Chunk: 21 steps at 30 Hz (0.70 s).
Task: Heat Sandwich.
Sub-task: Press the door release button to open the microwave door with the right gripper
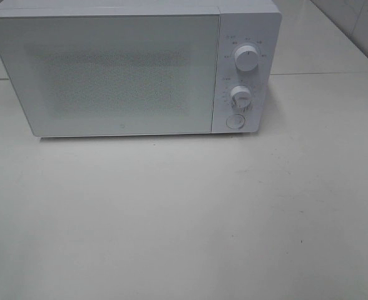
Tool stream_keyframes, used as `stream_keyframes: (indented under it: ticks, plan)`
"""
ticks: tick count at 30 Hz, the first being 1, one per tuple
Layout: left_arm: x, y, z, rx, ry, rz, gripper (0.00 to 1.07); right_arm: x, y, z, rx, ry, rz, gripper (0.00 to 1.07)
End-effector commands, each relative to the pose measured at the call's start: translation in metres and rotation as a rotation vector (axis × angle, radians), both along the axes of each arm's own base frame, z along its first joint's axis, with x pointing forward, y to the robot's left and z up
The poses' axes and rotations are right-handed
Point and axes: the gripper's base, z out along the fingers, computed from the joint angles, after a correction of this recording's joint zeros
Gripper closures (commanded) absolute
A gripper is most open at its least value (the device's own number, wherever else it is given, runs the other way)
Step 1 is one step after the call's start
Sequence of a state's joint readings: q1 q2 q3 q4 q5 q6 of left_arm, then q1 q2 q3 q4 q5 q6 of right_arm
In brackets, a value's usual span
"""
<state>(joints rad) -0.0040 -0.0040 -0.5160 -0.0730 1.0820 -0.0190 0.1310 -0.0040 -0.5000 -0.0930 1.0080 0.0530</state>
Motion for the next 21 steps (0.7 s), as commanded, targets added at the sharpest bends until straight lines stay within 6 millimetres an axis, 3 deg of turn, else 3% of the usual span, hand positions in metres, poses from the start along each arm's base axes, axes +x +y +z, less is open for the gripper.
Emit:
stream_keyframes:
  ticks: [1,7,21]
  plan:
    - [0.000,-0.001,0.001,-0.009,-0.014,0.001,0.09,-0.003,0.000,0.001,0.003,-0.045,-0.003,0.37]
    - [0.000,-0.001,0.001,-0.009,-0.014,0.001,0.09,0.001,0.000,0.009,0.007,-0.060,-0.002,0.31]
    - [0.000,-0.001,0.001,-0.009,-0.014,0.001,0.09,0.053,0.009,0.031,0.032,-0.133,0.011,0.31]
